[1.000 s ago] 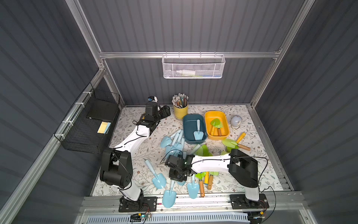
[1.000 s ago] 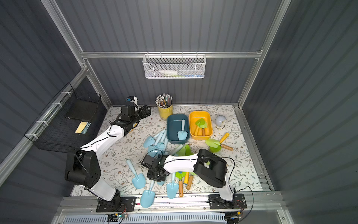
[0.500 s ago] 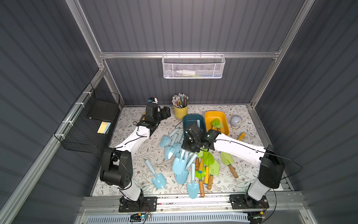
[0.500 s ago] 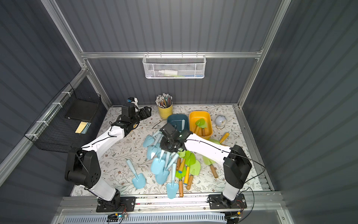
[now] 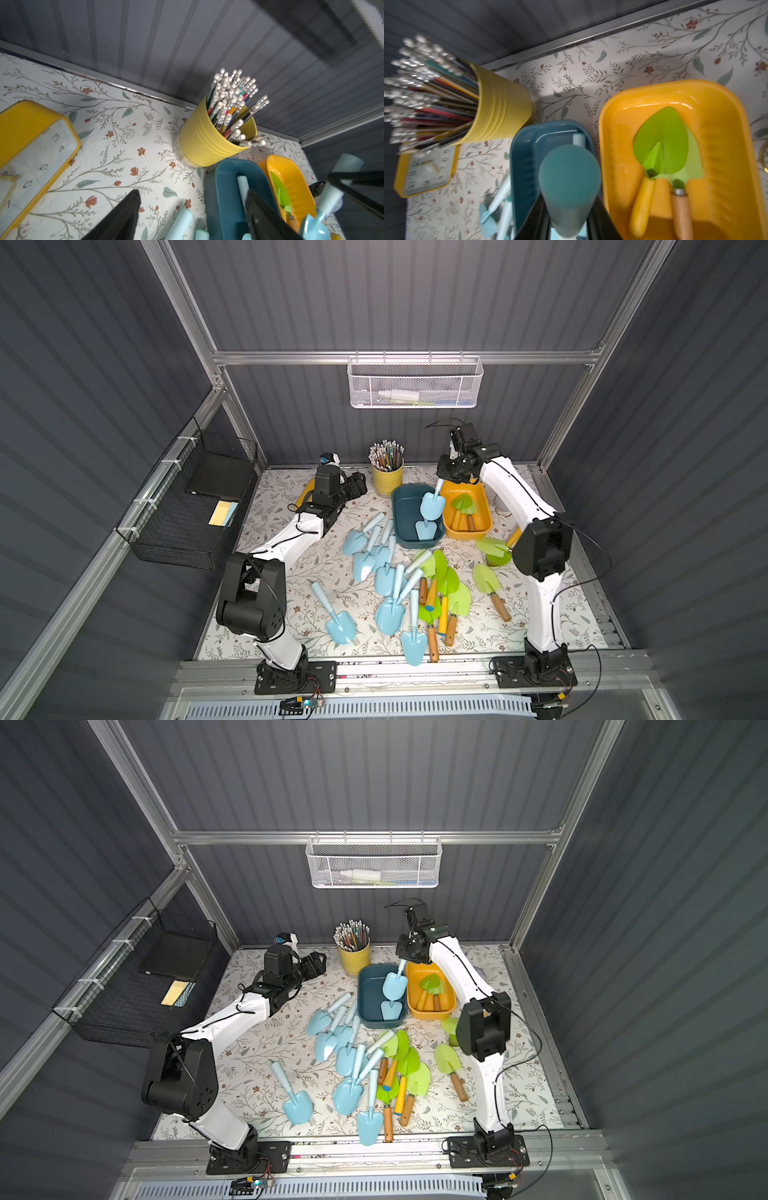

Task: Sort the small shovels by color and place them into the storage box
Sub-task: Place the shovel in the storage box.

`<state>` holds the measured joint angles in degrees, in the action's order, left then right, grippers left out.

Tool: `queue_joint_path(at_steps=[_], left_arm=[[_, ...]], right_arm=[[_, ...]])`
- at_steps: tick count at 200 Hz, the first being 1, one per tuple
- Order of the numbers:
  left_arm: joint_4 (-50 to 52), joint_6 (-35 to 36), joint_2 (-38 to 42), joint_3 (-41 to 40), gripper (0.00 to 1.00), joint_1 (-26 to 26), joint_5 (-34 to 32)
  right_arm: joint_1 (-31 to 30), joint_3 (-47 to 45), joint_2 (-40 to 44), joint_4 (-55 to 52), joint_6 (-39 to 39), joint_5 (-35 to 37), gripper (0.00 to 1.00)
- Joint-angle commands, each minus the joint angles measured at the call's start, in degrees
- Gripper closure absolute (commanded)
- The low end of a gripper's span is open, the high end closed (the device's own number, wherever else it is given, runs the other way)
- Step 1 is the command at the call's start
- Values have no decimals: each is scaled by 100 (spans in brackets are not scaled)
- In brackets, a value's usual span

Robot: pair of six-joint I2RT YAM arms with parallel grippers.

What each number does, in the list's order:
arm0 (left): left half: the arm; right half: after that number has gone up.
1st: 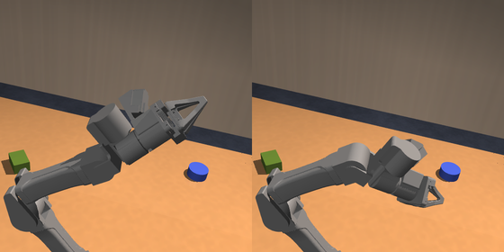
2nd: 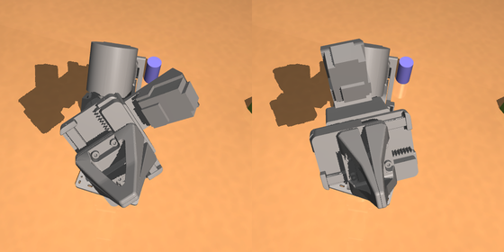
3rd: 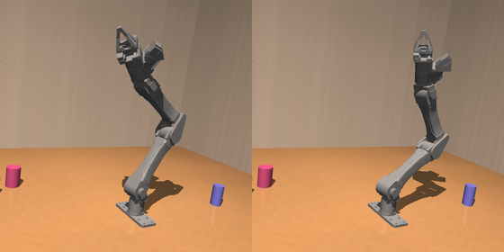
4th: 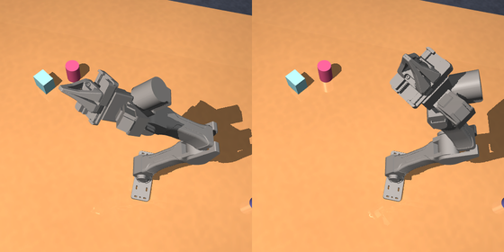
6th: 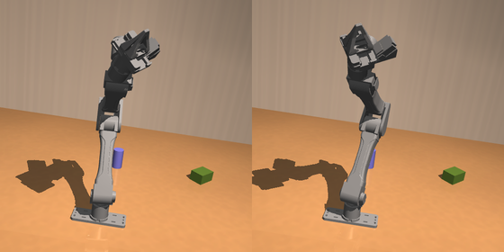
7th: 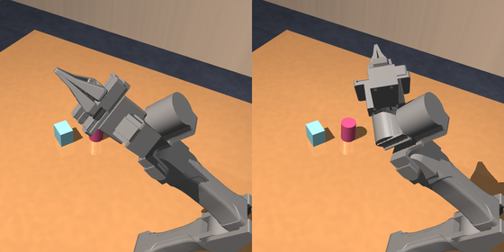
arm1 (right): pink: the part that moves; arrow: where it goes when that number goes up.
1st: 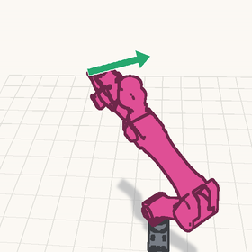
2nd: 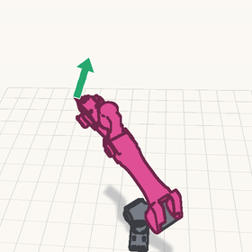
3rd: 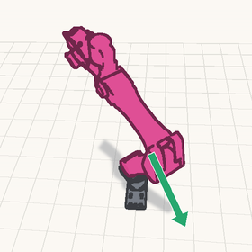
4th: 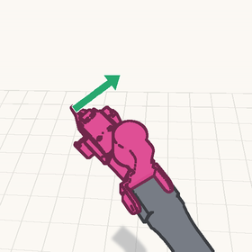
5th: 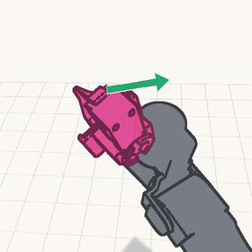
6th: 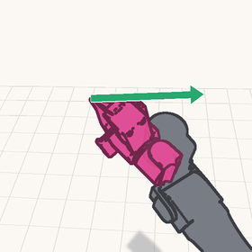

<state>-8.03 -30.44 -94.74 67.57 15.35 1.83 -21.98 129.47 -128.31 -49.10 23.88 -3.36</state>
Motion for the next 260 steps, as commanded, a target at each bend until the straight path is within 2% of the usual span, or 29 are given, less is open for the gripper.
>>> queue_joint_path(at_steps=[1,17,56,110,136,149,180,199,215,237,260], left_arm=[[54,105,33,1,18,98,-165],[134,161,0,27,18,231,-271],[327,239,-71,-100,17,557,-516],[311,265,-106,-314,17,722,-489],[389,377,-77,-385,17,797,-534],[433,430,-56,-436,16,827,-560],[460,538,67,-538,15,881,-534],[415,548,130,-613,14,899,-508],[367,530,164,-683,14,905,-484],[249,478,192,-834,14,908,-409],[163,460,160,-877,14,916,-334]], right_arm=[[-87,904,-715,-684,-710,-121,100],[-87,1180,-1054,-637,-736,-430,100],[-256,686,-1032,-102,-737,-947,100],[-594,78,-1000,297,-740,-1079,99],[-707,91,-1136,340,-701,-1075,98],[-731,130,-1168,331,-670,-1077,91],[-735,155,-996,327,-562,-972,60],[-737,144,-770,328,-585,-870,48],[-738,128,-538,211,-629,-708,45],[-767,-13,-120,-192,-749,-702,45],[-1033,-1072,677,-269,-927,-539,46]])
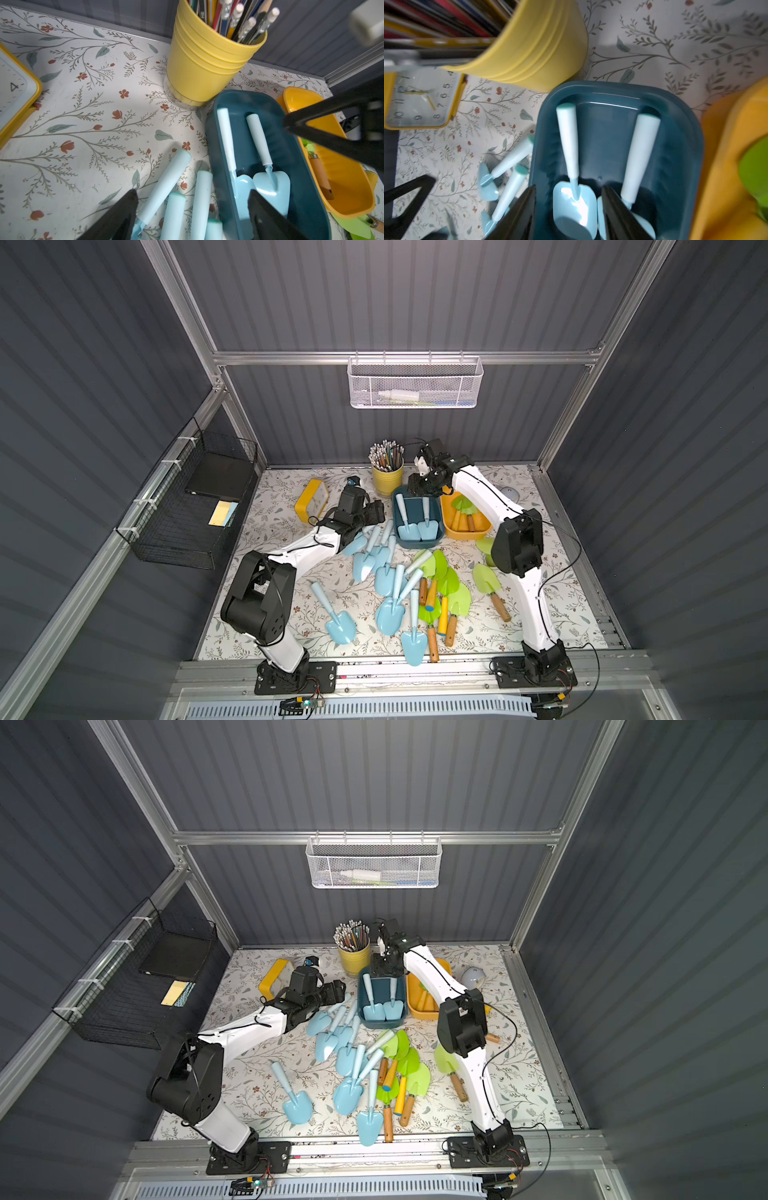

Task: Sort the small shovels by color and place them into the storage box
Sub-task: Place the shovel in the storage box.

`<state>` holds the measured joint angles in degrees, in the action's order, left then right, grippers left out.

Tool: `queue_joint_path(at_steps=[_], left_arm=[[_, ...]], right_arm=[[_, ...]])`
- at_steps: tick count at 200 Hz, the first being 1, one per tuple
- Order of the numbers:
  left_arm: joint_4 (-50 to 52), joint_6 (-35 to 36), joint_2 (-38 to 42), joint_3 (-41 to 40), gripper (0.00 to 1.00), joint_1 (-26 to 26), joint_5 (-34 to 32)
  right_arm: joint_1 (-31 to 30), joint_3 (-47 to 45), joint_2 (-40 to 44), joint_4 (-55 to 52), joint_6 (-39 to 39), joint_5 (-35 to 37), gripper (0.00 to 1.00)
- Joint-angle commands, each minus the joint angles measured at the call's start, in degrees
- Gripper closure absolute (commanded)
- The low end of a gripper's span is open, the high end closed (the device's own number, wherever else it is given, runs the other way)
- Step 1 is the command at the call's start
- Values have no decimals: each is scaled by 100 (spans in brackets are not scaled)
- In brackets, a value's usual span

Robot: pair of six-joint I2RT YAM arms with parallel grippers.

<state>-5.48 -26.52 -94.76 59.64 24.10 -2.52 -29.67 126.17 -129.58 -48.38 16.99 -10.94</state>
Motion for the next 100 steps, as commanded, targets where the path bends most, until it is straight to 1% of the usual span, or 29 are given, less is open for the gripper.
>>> queue_joint_path(at_steps=[1,29,60,80,98,100], left_arm=[[-98,68,161,-84,14,42,102],[-175,60,131,-75,15,42,37],[-223,10,31,-63,14,42,-2],[-229,-2,-23,-54,14,38,-20],[-202,-2,-58,-30,14,42,-45],[-189,-2,-59,-20,14,42,-50]], right_arm=[[-278,-795,843,-327,-244,226,46],[-878,-2438,1914,-173,-227,382,47],[-1655,-3784,2703,-223,30,158,49],[-2271,-4574,3056,-164,405,-163,51],[-2672,-5211,3313,20,996,-319,54],[-2705,-5294,3333,50,1058,-499,54]])
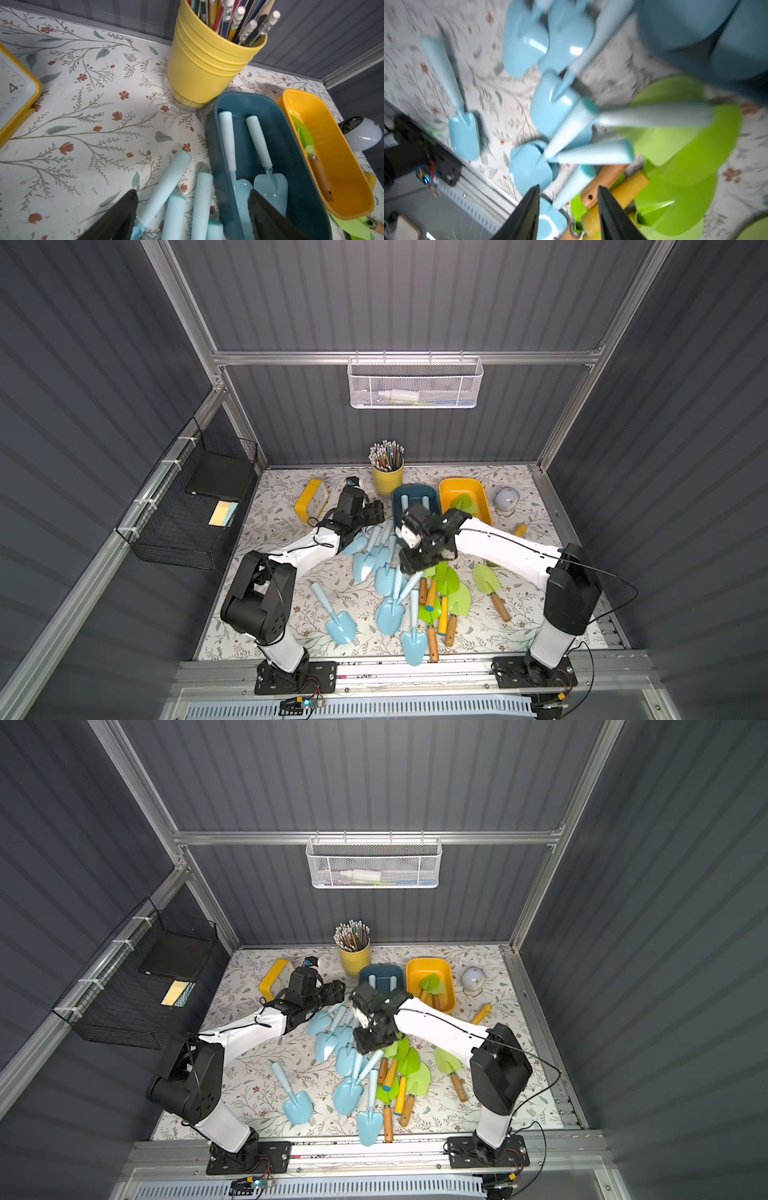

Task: Sort the small shovels by color and place them into the storage box
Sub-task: Place the shovel in the storage box, then pick up the shovel from the center of the board.

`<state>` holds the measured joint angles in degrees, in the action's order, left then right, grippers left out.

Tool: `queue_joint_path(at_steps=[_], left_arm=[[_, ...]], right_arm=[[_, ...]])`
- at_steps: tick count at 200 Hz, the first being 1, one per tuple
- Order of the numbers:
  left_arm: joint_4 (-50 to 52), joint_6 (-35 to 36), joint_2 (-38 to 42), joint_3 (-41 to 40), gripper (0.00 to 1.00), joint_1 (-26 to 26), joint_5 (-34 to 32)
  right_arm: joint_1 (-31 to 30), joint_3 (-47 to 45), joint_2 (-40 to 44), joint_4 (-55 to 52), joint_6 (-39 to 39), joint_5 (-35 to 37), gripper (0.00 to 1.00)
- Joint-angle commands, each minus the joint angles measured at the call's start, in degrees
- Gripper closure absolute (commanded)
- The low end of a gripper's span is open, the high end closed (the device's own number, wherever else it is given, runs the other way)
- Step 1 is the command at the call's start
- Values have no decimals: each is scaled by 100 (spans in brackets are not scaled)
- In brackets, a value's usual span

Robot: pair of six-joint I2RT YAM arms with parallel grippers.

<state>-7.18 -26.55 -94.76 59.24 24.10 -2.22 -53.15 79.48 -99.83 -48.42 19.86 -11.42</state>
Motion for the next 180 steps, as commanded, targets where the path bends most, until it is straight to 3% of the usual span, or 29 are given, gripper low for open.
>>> queue_joint_path(at_steps=[1,34,64,180], left_arm=[[-19,0,-55,23,14,38,-79],[-10,8,39,-9,15,40,-199],[6,0,174,32,14,40,-243],[163,-104,504,-17,14,42,-327]], right_arm=[[-374,-653,381,67,799,-489,55],[-912,-1332,579,561,1584,-665,57],[-1048,-1538,453,804,1992,-595,59],[-1040,-1773,-169,880,2119,144,58]])
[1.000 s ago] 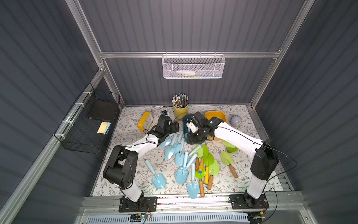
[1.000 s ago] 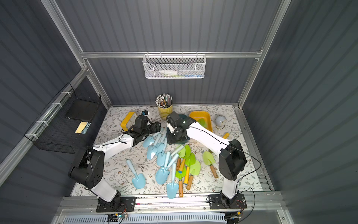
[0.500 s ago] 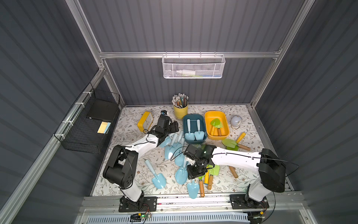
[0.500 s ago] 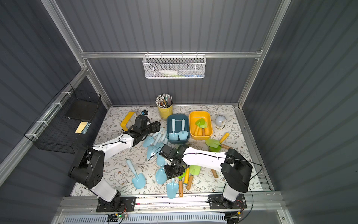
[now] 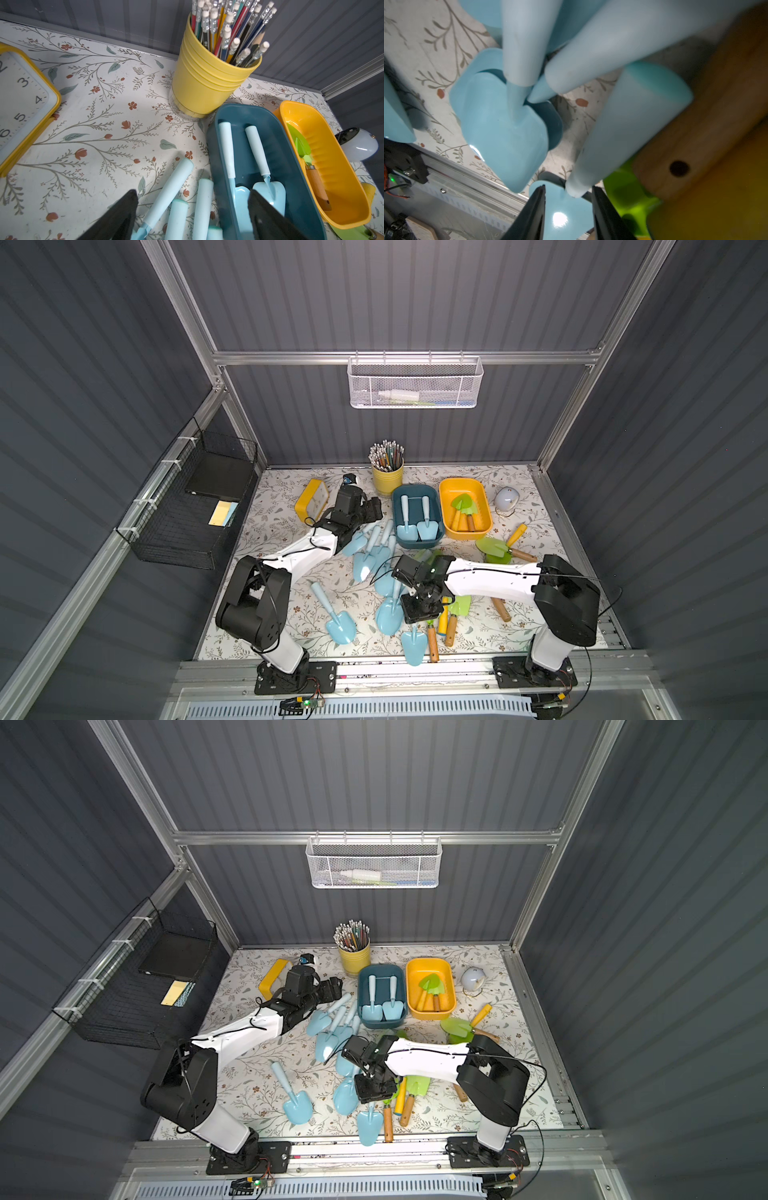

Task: Sort the small shovels by color and place them into the storage box
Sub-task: Pick up the shovel from the center of the board.

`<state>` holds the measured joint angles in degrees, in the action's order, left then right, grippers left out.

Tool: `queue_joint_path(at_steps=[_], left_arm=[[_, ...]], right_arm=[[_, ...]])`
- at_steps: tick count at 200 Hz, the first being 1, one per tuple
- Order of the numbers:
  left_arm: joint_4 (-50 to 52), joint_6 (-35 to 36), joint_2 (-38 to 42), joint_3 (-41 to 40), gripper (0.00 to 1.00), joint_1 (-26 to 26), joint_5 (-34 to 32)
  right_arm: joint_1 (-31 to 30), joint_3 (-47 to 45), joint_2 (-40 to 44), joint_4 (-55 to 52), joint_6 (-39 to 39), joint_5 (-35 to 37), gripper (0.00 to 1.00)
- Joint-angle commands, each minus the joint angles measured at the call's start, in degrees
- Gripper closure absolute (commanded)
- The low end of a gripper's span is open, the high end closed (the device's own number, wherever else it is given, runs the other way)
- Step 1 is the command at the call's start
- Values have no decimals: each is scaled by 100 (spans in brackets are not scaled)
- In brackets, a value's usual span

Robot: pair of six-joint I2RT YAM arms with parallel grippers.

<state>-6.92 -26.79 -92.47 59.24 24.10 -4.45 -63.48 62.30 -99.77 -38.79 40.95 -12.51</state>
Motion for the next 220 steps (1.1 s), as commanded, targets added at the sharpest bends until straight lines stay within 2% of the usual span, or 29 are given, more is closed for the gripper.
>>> queue_joint_path(at_steps=[1,61,80,92,120,161,189,220], left_arm=[[138,-81,273,-17,14,42,-102],[125,-55,121,40,14,42,-100],[108,-28,55,62,14,42,-100],[103,-10,12,93,14,42,-100],[92,32,-100,176,13,42,-74],[34,95,-336,327,13,42,-42],[-82,32,-421,331,13,42,-30],[-355,-157,-406,237,12,42,56]], right_arm=[[-6,-49,-184,-85,5,251,58],[88,94,-519,151,3,352,63],[172,178,-595,166,6,397,70],[244,220,-571,136,18,426,78],[409,212,-250,81,49,444,86],[819,420,465,-7,91,462,88],[1388,1222,489,-117,-433,664,89],[2170,3038,-410,-662,-1405,958,89]])
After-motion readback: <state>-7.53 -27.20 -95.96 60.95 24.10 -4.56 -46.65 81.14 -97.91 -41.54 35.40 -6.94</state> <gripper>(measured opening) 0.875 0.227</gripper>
